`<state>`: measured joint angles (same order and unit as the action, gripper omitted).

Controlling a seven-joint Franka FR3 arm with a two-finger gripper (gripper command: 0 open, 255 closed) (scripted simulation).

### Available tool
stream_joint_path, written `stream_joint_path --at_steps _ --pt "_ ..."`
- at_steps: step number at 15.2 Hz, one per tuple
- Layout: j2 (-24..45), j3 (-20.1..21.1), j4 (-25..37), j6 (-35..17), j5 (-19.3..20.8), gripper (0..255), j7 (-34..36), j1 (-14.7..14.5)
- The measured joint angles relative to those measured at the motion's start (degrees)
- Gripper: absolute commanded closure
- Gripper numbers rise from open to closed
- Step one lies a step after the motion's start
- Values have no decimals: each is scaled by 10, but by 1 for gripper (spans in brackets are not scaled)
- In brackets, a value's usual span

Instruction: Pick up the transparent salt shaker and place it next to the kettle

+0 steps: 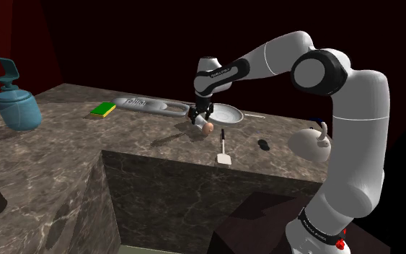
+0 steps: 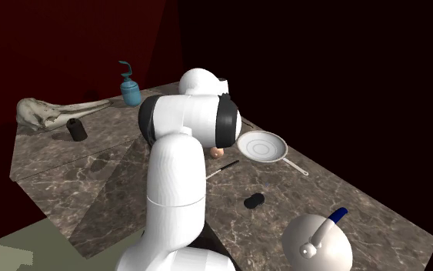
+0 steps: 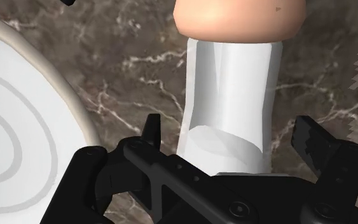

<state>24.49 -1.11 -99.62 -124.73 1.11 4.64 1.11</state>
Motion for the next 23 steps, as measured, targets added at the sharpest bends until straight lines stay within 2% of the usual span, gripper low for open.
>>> stream_joint_path --at_steps 6,7,17,23 --pt "2 0 -3 -5 0 0 0 0" --pt "2 0 -3 -5 0 255 0 0" --pt "2 0 -3 -5 0 255 0 0" --pt "-15 0 10 25 0 255 0 -1"
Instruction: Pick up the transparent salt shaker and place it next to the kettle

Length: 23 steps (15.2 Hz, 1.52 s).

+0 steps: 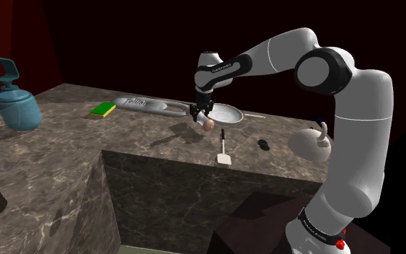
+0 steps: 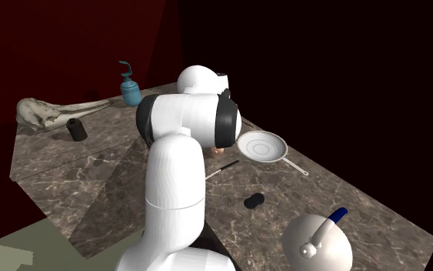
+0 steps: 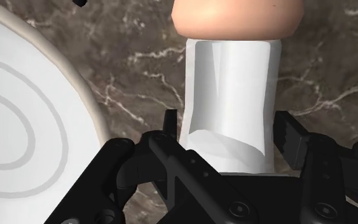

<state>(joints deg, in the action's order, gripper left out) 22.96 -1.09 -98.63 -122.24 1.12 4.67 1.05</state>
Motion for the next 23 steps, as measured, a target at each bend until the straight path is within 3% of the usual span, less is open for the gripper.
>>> stream_joint_path --at_steps 23 --pt "-46 0 114 160 -1 255 -4 0"
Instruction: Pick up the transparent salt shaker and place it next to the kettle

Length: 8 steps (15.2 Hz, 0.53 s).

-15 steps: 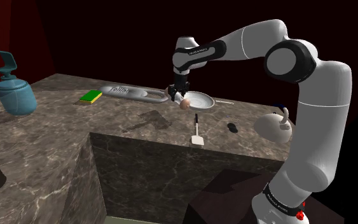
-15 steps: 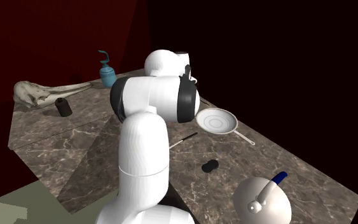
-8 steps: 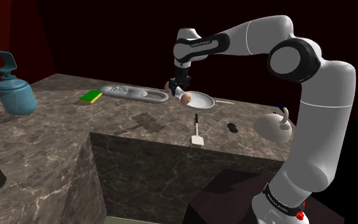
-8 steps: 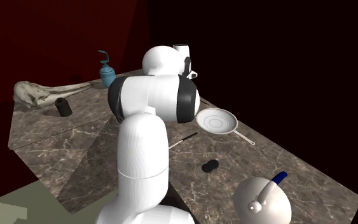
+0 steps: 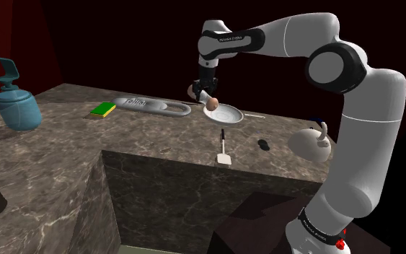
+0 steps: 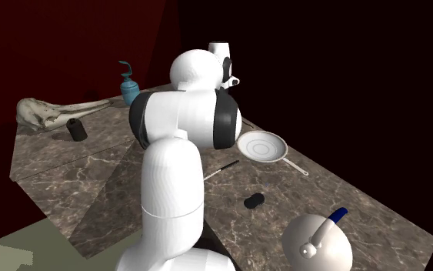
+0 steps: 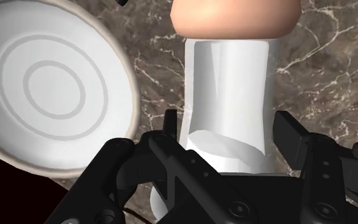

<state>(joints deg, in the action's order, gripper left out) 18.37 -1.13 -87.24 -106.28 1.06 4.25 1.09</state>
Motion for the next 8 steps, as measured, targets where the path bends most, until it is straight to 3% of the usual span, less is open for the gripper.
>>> stream_joint_path --at_steps 8 --pt "-2 0 56 58 0 255 -1 0"
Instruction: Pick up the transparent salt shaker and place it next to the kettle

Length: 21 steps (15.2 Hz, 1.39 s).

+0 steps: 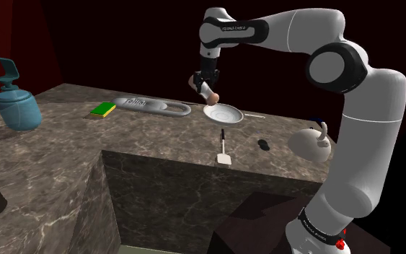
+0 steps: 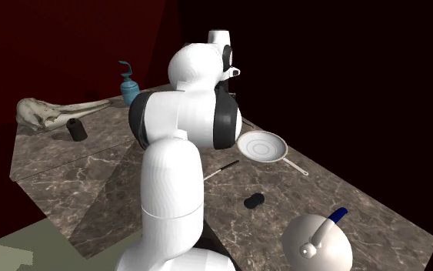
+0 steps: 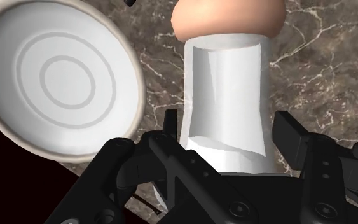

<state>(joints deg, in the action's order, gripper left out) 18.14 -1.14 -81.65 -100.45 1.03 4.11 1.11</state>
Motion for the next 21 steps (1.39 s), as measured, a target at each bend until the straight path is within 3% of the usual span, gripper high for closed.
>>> stream_joint_path --at_steps 11,21 --pt "19 -1 114 94 -1 255 -3 1" --pt "-112 -35 -64 47 -3 255 -92 57"
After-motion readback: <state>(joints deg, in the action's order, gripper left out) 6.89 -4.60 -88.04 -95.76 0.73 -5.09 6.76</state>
